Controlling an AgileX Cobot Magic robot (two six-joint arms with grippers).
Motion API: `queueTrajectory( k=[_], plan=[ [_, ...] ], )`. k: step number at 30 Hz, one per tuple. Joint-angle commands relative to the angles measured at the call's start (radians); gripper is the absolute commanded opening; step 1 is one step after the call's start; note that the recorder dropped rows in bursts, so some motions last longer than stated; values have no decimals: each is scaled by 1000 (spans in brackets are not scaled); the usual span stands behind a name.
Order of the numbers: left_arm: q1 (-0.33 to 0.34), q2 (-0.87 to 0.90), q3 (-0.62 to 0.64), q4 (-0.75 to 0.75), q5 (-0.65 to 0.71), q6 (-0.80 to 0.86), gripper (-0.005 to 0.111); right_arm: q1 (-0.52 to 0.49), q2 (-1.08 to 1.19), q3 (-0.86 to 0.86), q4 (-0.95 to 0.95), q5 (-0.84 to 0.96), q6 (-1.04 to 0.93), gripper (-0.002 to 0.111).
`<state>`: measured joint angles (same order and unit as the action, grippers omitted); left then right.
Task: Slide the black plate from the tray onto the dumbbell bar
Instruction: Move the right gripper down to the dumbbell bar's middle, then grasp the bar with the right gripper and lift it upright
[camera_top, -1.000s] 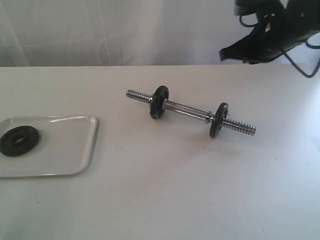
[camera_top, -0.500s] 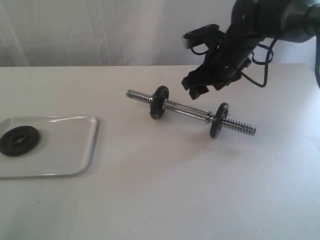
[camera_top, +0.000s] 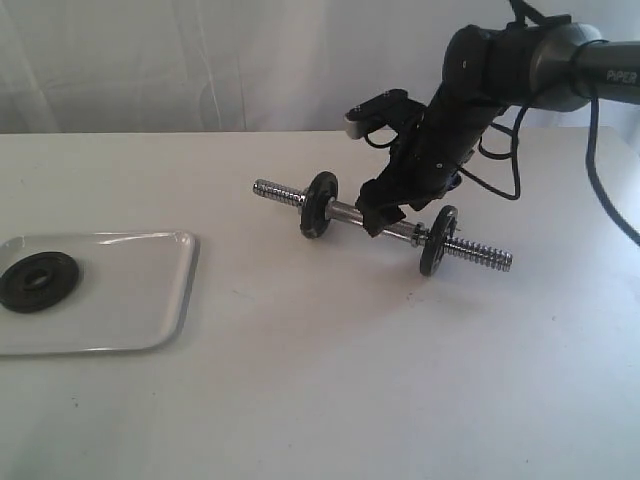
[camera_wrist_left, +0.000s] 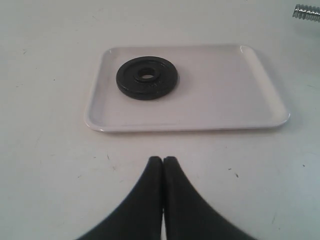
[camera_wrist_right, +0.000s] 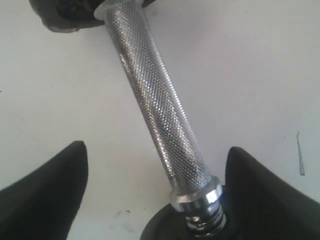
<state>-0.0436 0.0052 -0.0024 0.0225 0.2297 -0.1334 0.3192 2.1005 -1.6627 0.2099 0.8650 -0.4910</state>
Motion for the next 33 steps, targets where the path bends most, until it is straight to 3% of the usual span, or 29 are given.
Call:
queueTrajectory(
  k=[1, 13, 21, 24, 33],
  plan=[
    [2, -5, 2, 0, 3, 3, 0, -1, 27, -3, 7, 2, -40, 72],
    [2, -5, 2, 0, 3, 3, 0, -1, 69, -3, 4, -6, -66, 60],
    [2, -5, 2, 0, 3, 3, 0, -1, 76, -3, 2, -22, -91, 11],
    [2, -5, 2, 0, 3, 3, 0, -1, 76, -3, 2, -22, -87, 0],
    [2, -5, 2, 0, 3, 3, 0, -1, 76, -3, 2, 0, 182, 0]
  ],
)
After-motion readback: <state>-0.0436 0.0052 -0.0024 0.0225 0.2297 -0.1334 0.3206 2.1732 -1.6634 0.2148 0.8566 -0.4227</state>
